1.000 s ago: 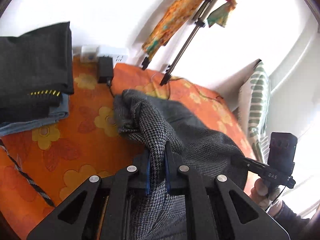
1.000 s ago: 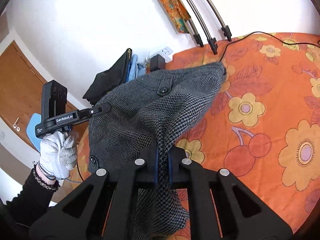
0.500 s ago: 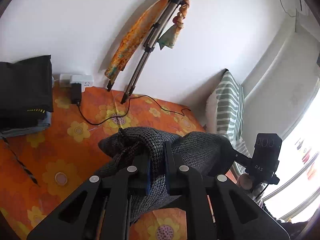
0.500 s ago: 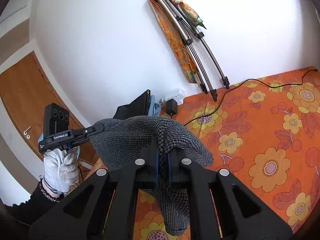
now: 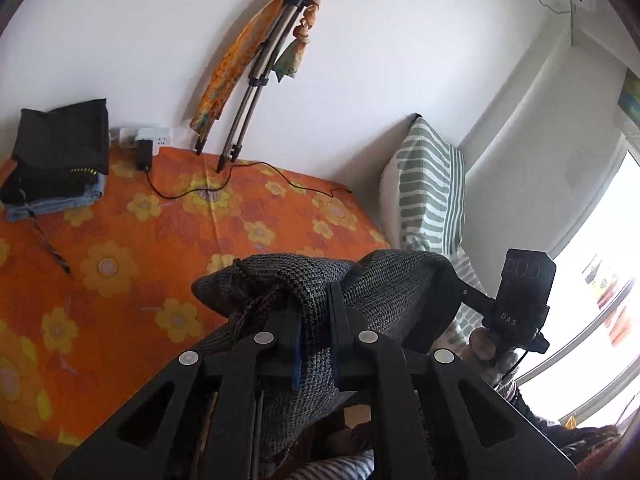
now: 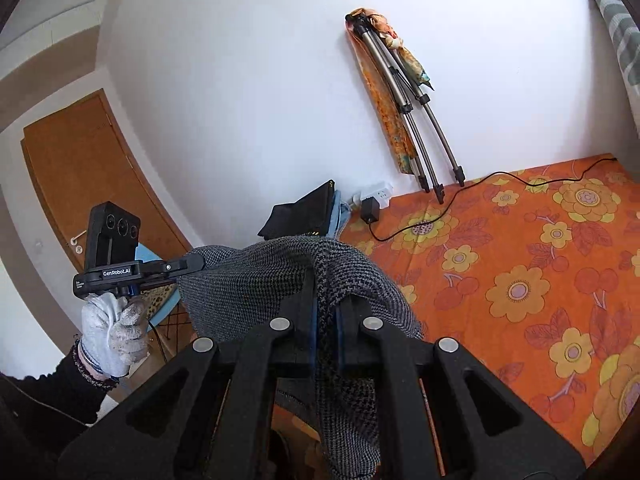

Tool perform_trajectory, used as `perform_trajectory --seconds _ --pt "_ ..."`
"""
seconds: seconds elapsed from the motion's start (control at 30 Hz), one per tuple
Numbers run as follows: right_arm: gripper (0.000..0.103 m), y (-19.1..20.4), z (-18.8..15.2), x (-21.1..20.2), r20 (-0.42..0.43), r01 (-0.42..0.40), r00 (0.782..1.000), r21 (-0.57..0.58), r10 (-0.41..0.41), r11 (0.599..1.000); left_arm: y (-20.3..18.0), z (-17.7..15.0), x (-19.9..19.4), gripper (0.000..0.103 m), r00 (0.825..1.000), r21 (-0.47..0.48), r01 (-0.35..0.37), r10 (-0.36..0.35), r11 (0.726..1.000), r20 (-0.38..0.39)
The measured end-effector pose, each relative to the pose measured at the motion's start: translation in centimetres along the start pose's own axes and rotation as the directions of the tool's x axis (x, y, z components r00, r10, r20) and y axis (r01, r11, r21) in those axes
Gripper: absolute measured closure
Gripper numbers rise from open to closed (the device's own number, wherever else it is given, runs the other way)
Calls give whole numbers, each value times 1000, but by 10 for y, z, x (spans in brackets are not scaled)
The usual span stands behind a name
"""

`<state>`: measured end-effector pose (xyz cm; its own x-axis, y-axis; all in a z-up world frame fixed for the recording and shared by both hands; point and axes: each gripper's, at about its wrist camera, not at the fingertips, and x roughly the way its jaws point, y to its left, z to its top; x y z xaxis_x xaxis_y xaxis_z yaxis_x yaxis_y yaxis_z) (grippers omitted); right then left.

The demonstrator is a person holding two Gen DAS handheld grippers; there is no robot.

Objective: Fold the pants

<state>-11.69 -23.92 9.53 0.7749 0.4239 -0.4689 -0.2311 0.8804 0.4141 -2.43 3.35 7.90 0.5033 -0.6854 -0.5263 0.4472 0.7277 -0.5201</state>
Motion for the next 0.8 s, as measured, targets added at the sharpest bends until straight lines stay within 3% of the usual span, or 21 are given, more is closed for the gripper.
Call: perform_trajectory --seconds 0.13,0.33,0.8 --pt "96 -2 -15 1 -55 9 998 10 -8 1000 7 -15 5 94 999 -35 -1 0 999 -32" --pt "96 -37 -23 51 -149 45 988 77 -34 996 54 -14 38 94 998 -138 -19 11 990 -61" --pt "96 -96 32 163 -207 167 966 44 -154 985 137 55 130 94 999 -267 -38 30 963 -33"
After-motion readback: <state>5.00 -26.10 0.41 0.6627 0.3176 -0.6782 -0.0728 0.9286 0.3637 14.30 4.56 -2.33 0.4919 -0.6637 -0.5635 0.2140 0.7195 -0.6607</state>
